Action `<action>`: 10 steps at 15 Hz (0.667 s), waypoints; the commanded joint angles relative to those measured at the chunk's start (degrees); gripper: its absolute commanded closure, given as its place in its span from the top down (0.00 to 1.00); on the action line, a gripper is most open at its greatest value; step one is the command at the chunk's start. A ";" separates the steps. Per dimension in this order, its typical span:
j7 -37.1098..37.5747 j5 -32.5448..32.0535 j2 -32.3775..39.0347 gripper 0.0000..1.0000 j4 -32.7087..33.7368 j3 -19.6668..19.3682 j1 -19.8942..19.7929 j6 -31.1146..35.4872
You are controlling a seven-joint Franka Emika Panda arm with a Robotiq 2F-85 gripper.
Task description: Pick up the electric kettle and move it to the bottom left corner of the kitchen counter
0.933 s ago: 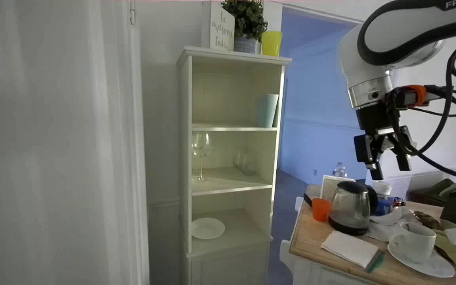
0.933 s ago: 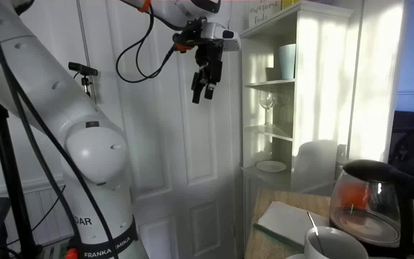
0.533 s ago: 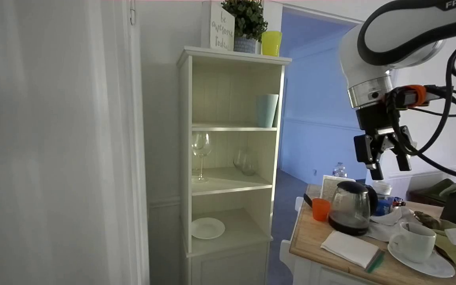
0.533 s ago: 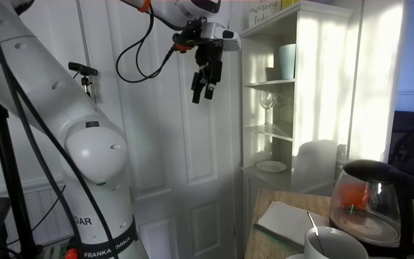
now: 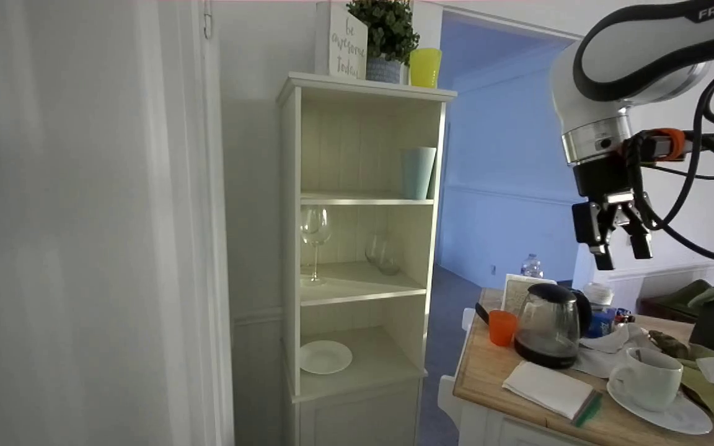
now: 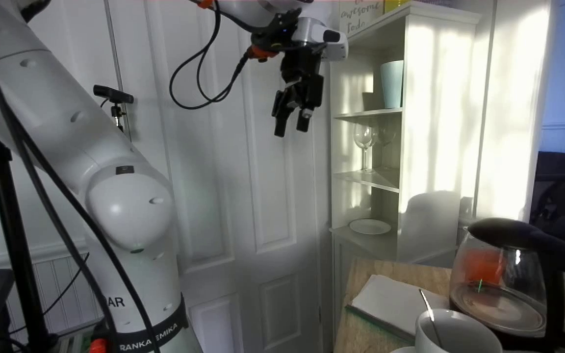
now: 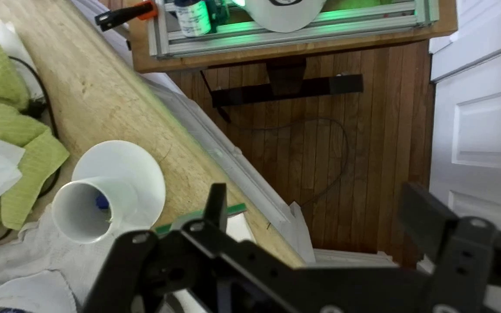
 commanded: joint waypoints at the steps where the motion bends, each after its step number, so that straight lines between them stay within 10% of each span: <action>1: -15.61 -7.55 1.53 1.00 3.69 -10.31 3.47 -1.72; 10: -55.42 -19.27 14.56 1.00 11.81 -23.84 0.06 18.66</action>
